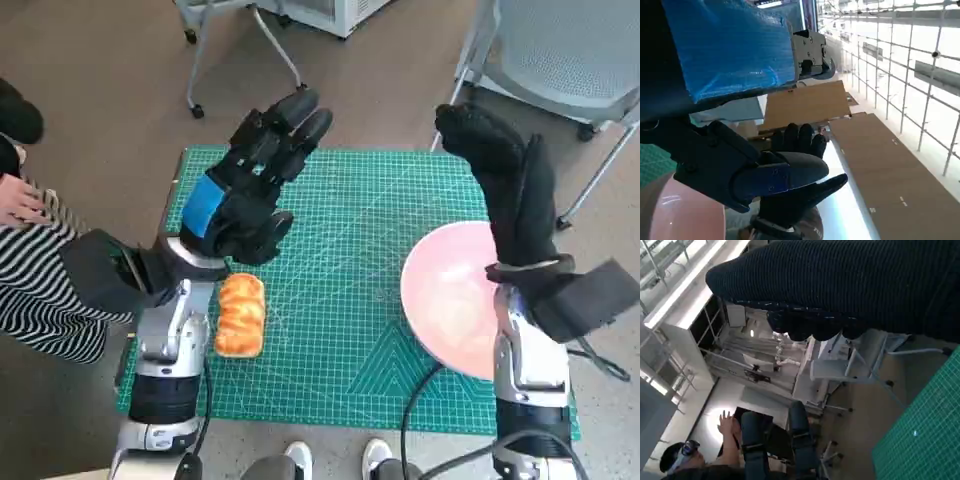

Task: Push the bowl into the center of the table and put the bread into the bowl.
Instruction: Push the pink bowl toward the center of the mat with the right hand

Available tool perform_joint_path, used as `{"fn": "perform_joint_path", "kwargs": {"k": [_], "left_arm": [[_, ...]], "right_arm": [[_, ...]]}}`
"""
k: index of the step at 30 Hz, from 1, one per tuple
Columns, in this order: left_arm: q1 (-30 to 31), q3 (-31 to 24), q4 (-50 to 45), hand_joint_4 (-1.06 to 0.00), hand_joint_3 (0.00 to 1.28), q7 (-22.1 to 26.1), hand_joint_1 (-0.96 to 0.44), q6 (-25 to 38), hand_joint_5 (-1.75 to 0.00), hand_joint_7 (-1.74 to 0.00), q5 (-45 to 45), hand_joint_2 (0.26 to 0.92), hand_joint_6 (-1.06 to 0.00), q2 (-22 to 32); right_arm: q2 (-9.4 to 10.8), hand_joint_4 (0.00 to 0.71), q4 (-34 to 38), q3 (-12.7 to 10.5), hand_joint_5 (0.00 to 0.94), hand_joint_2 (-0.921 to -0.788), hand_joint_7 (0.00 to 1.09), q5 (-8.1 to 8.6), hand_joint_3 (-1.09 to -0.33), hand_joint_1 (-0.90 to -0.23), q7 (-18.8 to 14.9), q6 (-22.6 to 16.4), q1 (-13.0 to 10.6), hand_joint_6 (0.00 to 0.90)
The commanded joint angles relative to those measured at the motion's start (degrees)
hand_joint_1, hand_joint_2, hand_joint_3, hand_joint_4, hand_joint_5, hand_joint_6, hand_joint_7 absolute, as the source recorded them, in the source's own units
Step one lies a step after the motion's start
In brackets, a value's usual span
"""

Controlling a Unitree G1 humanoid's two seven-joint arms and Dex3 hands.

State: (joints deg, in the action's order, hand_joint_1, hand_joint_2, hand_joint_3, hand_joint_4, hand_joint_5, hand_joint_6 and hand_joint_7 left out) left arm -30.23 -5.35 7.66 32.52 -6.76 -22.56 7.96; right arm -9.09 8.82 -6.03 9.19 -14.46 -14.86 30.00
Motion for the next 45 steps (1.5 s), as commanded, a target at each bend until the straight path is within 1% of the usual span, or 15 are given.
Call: {"fn": "perform_joint_path", "kwargs": {"k": [1,16,22,29,37,45], "left_arm": [[0.99,-0.18,-1.26,0.0,0.68,-0.1,-0.62,-0.89,-0.12,-0.44,0.33,0.696,0.0,0.39],[2.27,-0.29,-1.79,0.0,0.65,-0.16,-0.6,-1.34,-0.12,-0.42,0.21,0.71,0.0,0.91],[2.47,-0.38,-1.43,0.0,0.62,-0.01,-0.61,-1.59,-0.13,-0.43,0.05,0.726,0.0,0.81],[2.78,-0.27,-1.48,0.0,0.59,-0.02,-0.61,-1.63,-0.13,-0.43,0.04,0.737,0.0,0.68],[2.95,-0.24,-1.53,0.0,0.57,0.09,-0.61,-1.72,-0.1,-0.41,-0.03,0.751,0.0,0.65],[3.21,-0.6,-1.08,0.0,0.53,0.33,-0.62,-1.89,-0.04,-0.36,-0.34,0.768,0.0,0.74]], "right_arm": [[-0.67,0.156,1.45,0.13,0.0,-0.921,0.58,0.1,-0.731,-0.691,-0.97,0.06,-0.47,0.025],[-0.49,0.154,1.14,0.01,0.001,-0.921,0.59,0.13,-0.746,-0.688,-1.17,0.07,-1.06,0.021],[-0.26,0.156,1.15,-0.22,0.002,-0.921,0.59,0.47,-0.747,-0.689,-1.08,-0.01,-1.26,0.022],[0.22,0.169,1.17,-0.24,0.008,-0.921,0.6,0.28,-0.743,-0.694,-0.65,-0.42,-1.41,0.023],[0.43,0.173,1.1,-0.24,0.009,-0.921,0.6,0.25,-0.742,-0.698,-0.46,-0.47,-1.5,0.023],[0.6,0.175,0.71,-0.47,0.009,-0.921,0.6,0.82,-0.74,-0.7,-0.65,-0.55,-2.09,0.022]]}}
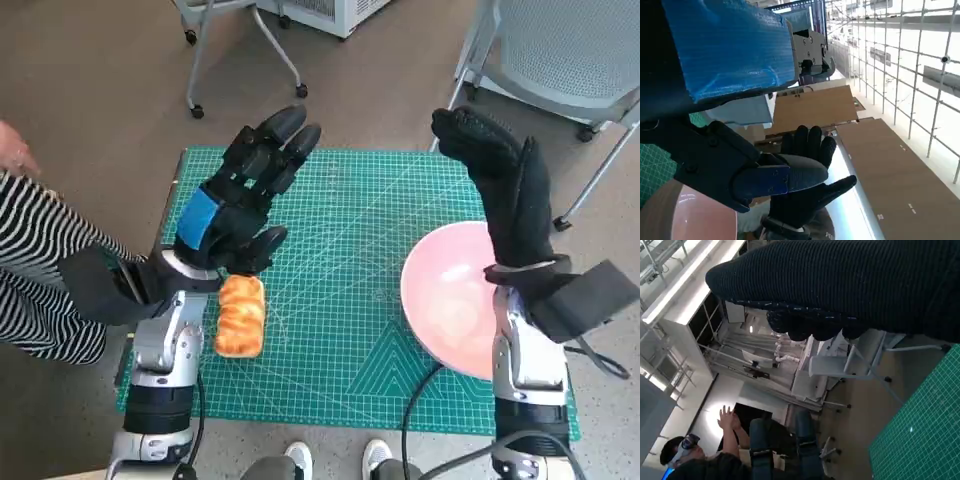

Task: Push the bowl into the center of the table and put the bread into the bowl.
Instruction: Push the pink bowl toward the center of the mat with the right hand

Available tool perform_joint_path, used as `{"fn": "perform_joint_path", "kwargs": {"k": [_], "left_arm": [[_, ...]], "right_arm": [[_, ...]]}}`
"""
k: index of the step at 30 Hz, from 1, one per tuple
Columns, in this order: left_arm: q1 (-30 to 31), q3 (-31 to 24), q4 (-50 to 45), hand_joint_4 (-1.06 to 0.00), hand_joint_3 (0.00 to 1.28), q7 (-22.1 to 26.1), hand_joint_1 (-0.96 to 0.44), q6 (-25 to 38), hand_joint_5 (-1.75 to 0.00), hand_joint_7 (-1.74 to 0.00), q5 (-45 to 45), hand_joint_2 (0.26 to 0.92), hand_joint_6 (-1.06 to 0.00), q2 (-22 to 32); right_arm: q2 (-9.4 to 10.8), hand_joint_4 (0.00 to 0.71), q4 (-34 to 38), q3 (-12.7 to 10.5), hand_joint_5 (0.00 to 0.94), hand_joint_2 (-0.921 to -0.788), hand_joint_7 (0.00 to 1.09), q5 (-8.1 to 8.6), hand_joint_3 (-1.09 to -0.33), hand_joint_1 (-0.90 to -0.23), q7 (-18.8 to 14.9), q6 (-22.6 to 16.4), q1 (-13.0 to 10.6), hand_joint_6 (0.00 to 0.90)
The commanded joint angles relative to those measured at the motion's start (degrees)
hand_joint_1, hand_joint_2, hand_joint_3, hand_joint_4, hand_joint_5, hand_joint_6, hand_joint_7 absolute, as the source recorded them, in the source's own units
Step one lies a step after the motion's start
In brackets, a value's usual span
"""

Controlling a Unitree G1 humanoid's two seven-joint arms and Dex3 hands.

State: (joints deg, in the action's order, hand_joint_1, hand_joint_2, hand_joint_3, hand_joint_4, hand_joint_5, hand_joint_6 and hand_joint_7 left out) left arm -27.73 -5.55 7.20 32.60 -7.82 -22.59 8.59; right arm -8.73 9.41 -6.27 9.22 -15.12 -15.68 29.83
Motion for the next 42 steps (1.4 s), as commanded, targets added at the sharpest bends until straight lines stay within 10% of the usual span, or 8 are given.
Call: {"fn": "perform_joint_path", "kwargs": {"k": [1,22,32,42], "left_arm": [[0.71,-0.42,-0.55,0.0,0.53,0.26,-0.62,-0.85,-0.04,-0.35,-0.32,0.77,0.0,0.11],[1.46,-0.36,-0.81,-0.01,0.42,-0.34,-0.63,-0.95,-0.03,-0.35,-0.57,0.826,0.0,-0.71],[0.91,-1.08,1.08,-0.01,0.4,0.11,-0.63,-1.6,-0.03,-0.34,-0.68,0.834,0.0,-0.74],[-0.25,-1.72,2.85,-0.01,0.39,0.36,-0.64,-2.15,-0.03,-0.34,-0.53,0.843,0.0,-0.73]], "right_arm": [[0.23,0.176,0.14,-0.27,0.009,-0.921,0.6,0.88,-0.74,-0.701,-0.05,0.26,-1.95,0.022],[-4.51,0.177,-2.02,-6.9,0.005,-0.921,0.6,3.59,-0.72,-0.703,-1.52,-4.49,-8.6,0.032],[-7.16,0.133,-0.63,-16.99,0.0,-0.921,0.57,-1.27,-0.801,-0.678,8.21,-12.12,-17.07,0.001],[-7.86,0.119,13.13,-22.1,0.0,-0.921,0.56,0.82,-0.796,-0.665,11.17,-19.74,-17.98,-0.001]]}}
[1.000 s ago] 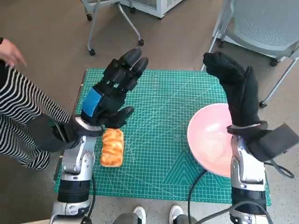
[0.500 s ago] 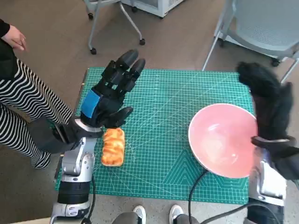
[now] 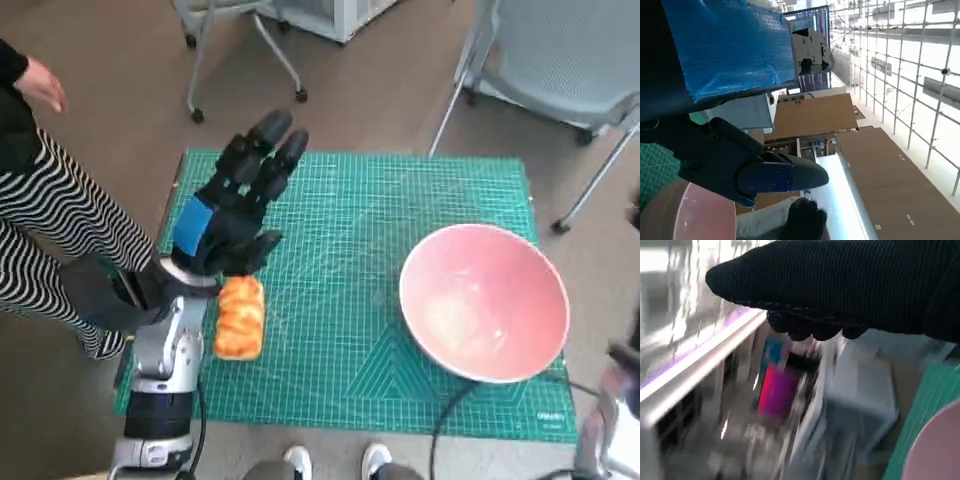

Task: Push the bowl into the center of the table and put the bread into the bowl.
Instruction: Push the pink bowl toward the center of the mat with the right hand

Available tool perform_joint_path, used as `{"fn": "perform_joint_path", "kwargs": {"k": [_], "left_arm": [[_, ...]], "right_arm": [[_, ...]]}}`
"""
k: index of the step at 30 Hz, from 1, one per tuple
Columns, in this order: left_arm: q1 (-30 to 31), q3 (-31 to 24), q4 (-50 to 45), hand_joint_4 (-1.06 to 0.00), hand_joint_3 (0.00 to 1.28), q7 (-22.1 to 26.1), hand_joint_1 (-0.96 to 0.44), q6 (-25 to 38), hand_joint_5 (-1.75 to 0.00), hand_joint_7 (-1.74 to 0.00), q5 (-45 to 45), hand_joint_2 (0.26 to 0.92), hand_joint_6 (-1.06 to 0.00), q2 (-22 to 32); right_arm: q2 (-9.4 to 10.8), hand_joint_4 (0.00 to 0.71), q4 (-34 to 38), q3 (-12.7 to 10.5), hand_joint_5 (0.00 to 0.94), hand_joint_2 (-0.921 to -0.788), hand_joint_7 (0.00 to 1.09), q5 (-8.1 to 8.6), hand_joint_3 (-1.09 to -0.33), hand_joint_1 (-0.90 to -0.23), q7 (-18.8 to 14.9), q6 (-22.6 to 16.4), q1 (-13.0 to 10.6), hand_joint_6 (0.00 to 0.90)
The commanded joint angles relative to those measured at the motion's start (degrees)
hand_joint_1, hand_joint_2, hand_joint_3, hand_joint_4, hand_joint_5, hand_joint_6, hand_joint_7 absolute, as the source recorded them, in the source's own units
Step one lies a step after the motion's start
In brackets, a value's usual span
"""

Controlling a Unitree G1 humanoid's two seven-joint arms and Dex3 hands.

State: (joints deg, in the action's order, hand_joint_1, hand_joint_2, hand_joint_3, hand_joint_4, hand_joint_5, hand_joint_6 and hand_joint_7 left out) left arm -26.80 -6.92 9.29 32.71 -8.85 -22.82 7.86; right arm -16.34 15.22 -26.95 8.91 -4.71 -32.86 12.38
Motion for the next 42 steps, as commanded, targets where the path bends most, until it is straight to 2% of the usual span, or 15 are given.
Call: {"fn": "perform_joint_path", "kwargs": {"k": [1,4,6,11,15,21,26,31,38,42], "left_arm": [[-1.31,-0.39,0.98,-0.01,0.38,0.26,-0.64,-1.25,-0.03,-0.34,-0.26,0.845,0.0,-0.01],[-1.72,-0.48,1.55,-0.02,0.38,0.26,-0.64,-1.54,-0.03,-0.34,-0.18,0.85,0.0,0.06],[-1.99,-0.51,1.92,-0.02,0.38,0.24,-0.64,-1.8,-0.04,-0.34,-0.07,0.852,0.0,0.09],[-2.21,-0.58,2.35,-0.02,0.37,0.35,-0.64,-2.08,-0.04,-0.34,-0.07,0.856,0.0,0.14],[-2.71,-0.88,3.16,-0.02,0.36,0.72,-0.64,-2.38,-0.04,-0.35,-0.24,0.859,0.0,0.41],[-2.85,-1.11,3.21,-0.03,0.34,1.15,-0.64,-2.22,-0.04,-0.37,-0.45,0.868,0.0,0.87],[-2.83,-1.41,2.86,-0.03,0.33,1.36,-0.64,-1.65,-0.04,-0.38,-0.76,0.873,0.0,1.33],[-2.53,-1.57,2.1,-0.03,0.32,1.36,-0.64,-1.01,-0.04,-0.39,-1.01,0.877,0.0,1.78],[-2.15,-1.66,1.47,-0.04,0.3,1.39,-0.64,-0.63,-0.04,-0.39,-1.0,0.882,0.0,2.44],[-2.14,-1.64,1.46,-0.04,0.3,1.38,-0.64,-0.61,-0.04,-0.39,-1.01,0.886,0.0,2.54]], "right_arm": [[-0.31,0.118,9.42,-1.64,0.0,-0.921,0.56,1.29,-0.795,-0.663,0.77,-3.46,-0.31,-0.001],[-0.46,0.114,14.65,-1.91,0.0,-0.921,0.55,1.67,-0.799,-0.659,0.56,-5.68,0.55,-0.001],[-0.46,0.113,18.9,-2.1,0.0,-0.921,0.55,2.66,-0.802,-0.656,-0.31,-6.75,1.4,0.001],[-1.01,0.111,22.79,-1.75,0.0,-0.921,0.55,3.54,-0.809,-0.651,-0.88,-9.06,2.51,0.004],[-0.46,0.104,33.2,-2.12,0.0,-0.921,0.55,4.92,-0.836,-0.62,-1.83,-8.34,4.77,0.01],[0.37,0.1,41.28,-1.78,0.0,-0.921,0.53,6.21,-0.879,-0.578,-3.05,-8.87,7.75,0.013],[1.52,0.107,45.06,-1.44,0.003,-0.921,0.52,7.07,-0.891,-0.558,-4.18,-8.61,9.85,0.028],[2.56,0.128,48.25,-0.45,0.008,-0.921,0.49,7.13,-0.895,-0.547,-5.18,-8.08,12.0,0.058],[4.52,0.135,50.02,0.74,0.005,-0.921,0.47,7.41,-0.886,-0.577,-6.91,-7.63,14.54,0.076],[4.62,0.135,50.4,0.75,0.004,-0.921,0.46,7.53,-0.885,-0.581,-7.23,-7.71,14.88,0.078]]}}
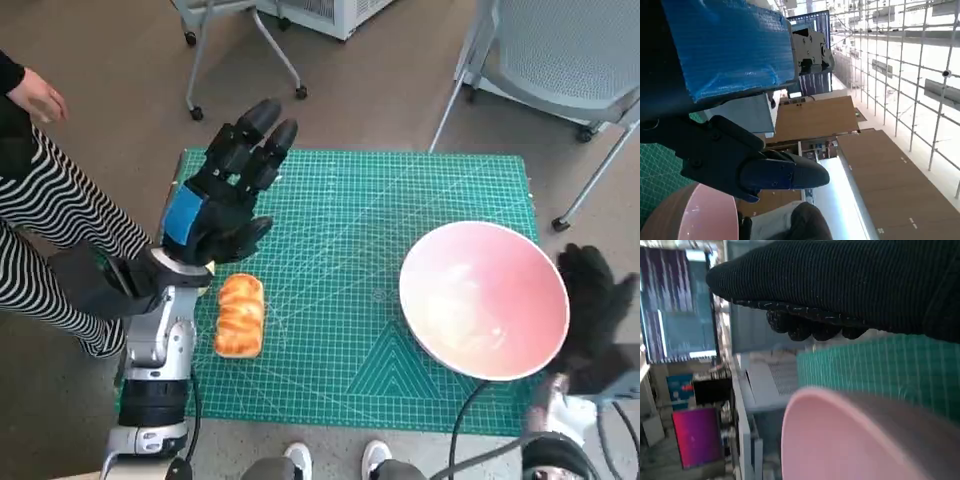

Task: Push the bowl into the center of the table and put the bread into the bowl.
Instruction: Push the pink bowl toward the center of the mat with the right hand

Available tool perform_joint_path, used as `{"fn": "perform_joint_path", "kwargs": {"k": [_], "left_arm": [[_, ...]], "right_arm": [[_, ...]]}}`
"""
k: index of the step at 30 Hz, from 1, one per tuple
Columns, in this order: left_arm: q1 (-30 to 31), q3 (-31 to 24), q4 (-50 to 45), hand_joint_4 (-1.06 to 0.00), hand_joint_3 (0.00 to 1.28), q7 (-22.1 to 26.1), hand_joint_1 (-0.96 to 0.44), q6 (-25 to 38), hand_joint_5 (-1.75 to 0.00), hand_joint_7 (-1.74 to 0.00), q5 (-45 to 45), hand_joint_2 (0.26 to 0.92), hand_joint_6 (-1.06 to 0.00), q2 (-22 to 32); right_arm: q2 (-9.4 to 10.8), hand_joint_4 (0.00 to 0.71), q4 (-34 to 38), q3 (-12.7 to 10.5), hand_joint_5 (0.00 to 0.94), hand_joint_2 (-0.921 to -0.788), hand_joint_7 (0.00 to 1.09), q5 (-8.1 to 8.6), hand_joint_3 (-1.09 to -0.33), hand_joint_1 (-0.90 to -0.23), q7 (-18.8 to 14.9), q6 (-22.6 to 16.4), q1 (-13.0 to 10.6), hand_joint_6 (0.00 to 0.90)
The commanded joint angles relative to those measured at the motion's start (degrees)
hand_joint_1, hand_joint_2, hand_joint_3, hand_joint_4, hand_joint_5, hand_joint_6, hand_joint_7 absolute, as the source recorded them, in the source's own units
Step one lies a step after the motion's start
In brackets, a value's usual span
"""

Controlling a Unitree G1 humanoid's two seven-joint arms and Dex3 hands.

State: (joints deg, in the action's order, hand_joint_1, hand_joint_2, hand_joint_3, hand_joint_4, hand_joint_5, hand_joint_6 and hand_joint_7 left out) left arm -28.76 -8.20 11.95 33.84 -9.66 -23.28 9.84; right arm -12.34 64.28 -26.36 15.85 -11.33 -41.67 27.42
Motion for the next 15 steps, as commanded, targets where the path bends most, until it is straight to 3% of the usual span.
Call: {"fn": "perform_joint_path", "kwargs": {"k": [1,6,15], "left_arm": [[-0.17,-0.36,-1.21,-0.04,0.3,0.25,-0.64,0.2,-0.04,-0.39,-0.56,0.886,0.0,0.57],[0.24,-0.71,-1.67,-0.03,0.28,0.66,-0.61,-0.22,-0.04,-0.39,-0.45,0.889,0.0,1.42],[0.52,-1.06,-1.9,-0.03,0.26,0.61,-0.62,-0.53,-0.03,-0.4,0.08,0.899,0.0,2.19]], "right_arm": [[0.62,0.135,1.4,0.14,0.004,-0.921,0.46,0.61,-0.885,-0.582,-0.64,1.07,-0.14,0.079],[3.14,0.13,2.48,0.51,0.001,-0.921,0.46,1.68,-0.897,-0.57,-2.87,2.97,3.59,0.091],[4.58,0.116,3.21,2.15,0.0,-0.921,0.45,0.44,-0.925,-0.57,-2.83,3.44,6.86,0.077]]}}
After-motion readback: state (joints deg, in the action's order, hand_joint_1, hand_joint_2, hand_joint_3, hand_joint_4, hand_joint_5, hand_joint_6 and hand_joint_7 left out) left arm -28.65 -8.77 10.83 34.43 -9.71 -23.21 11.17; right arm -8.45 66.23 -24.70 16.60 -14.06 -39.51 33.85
